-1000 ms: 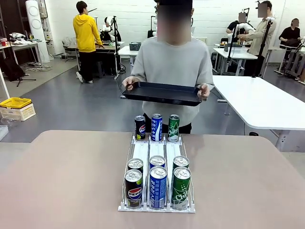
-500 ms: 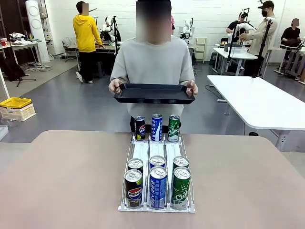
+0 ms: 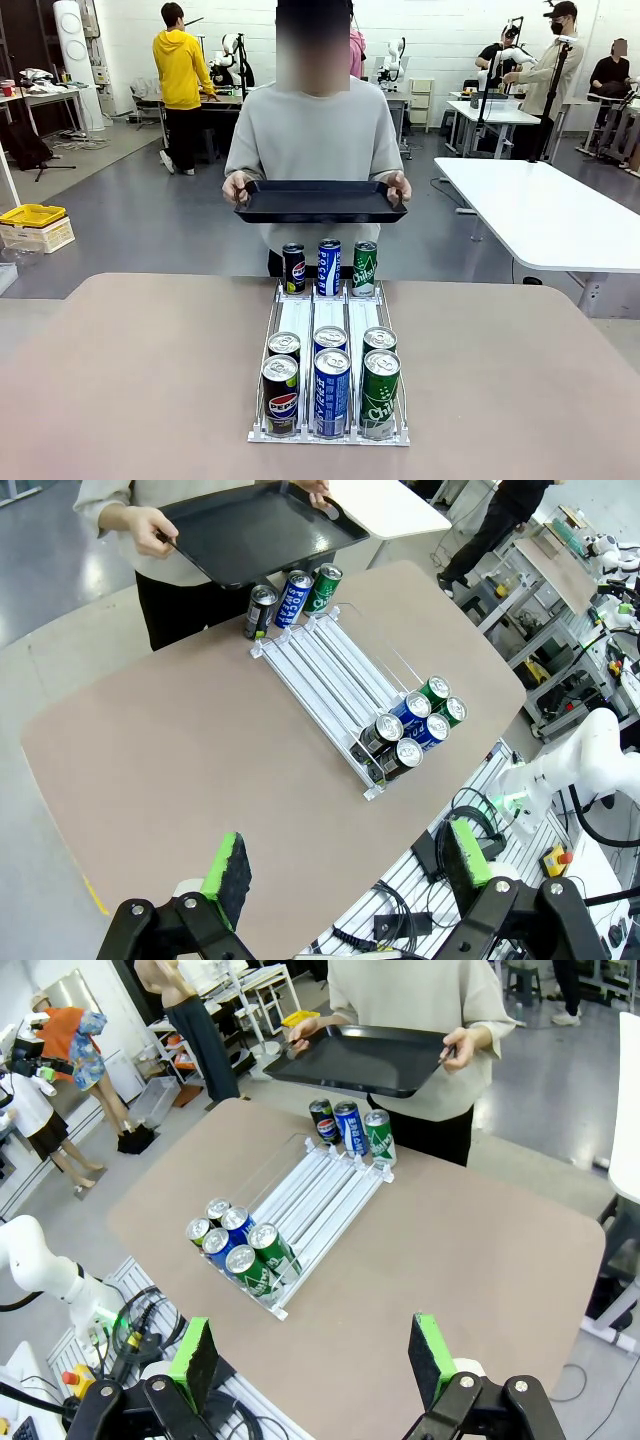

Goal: Retrieve and hand over the desired beverage to the person.
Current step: Pick up a can of the same type that the person held from the Automatic Can Dispenser.

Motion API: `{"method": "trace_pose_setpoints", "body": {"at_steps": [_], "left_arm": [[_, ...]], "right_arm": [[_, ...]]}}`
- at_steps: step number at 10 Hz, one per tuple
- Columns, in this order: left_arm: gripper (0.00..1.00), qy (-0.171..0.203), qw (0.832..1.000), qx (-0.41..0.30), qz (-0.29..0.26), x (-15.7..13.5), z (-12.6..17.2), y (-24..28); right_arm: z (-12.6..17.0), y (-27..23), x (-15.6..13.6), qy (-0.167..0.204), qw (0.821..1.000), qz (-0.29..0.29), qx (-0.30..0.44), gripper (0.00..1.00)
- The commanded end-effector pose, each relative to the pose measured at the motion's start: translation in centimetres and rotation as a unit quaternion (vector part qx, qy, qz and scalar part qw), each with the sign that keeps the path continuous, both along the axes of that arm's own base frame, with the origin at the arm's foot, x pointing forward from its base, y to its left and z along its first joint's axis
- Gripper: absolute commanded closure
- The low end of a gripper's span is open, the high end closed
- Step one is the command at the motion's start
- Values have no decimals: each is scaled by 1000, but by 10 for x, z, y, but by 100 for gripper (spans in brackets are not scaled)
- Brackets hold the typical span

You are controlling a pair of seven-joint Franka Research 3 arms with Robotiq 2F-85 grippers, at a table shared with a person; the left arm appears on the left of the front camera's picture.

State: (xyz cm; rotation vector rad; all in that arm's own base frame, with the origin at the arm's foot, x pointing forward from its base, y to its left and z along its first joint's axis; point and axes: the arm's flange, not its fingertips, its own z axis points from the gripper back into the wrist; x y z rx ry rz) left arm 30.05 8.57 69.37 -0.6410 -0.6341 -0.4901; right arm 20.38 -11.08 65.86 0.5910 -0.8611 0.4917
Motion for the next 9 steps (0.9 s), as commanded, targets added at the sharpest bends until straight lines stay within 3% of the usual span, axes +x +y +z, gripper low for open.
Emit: {"method": "trace_pose_setpoints", "body": {"at_steps": [1, 9], "left_arm": [[0, -3, 1000, 6, -5, 0, 1, 3], [0, -3, 1000, 6, -5, 0, 1, 3]], "right_arm": [[0, 2, -1, -5, 1000, 13, 6, 0], [0, 2, -1, -5, 1000, 13, 6, 0]]}}
